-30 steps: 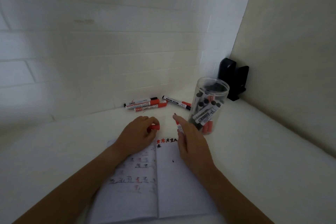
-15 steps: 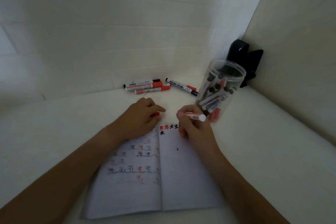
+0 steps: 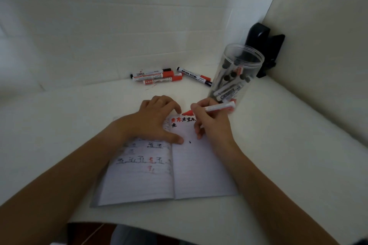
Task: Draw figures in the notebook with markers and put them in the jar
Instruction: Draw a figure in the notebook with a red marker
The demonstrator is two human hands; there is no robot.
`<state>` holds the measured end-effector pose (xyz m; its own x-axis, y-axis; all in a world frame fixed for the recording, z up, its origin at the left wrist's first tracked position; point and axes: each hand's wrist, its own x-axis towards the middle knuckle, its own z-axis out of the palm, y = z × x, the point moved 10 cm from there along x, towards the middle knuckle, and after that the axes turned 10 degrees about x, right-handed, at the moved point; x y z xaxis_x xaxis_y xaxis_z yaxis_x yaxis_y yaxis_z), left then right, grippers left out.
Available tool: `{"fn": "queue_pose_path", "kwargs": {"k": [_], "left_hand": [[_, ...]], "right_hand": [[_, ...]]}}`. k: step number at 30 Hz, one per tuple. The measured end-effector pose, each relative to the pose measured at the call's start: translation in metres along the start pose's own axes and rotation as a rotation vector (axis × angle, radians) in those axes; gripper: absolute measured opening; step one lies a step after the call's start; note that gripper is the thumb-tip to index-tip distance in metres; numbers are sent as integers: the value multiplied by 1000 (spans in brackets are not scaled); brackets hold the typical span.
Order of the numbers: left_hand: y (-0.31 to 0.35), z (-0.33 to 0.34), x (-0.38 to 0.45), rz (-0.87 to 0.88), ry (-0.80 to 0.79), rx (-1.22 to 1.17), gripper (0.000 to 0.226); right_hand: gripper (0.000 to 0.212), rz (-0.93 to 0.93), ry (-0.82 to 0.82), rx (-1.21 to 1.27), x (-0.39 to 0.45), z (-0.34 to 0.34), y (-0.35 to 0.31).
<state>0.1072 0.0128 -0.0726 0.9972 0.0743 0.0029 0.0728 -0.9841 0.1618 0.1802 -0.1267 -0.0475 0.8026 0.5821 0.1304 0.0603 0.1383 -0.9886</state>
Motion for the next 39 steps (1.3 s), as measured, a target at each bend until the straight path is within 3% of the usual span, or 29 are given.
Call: {"fn": "queue_pose_path", "kwargs": {"k": [12, 39], "left_hand": [[3, -3, -1, -3, 6, -13, 74], [3, -2, 0, -3, 2, -8, 74]], "right_hand": [[18, -40, 54, -314, -4, 1, 6], [16, -39, 53, -360, -6, 0, 9]]}}
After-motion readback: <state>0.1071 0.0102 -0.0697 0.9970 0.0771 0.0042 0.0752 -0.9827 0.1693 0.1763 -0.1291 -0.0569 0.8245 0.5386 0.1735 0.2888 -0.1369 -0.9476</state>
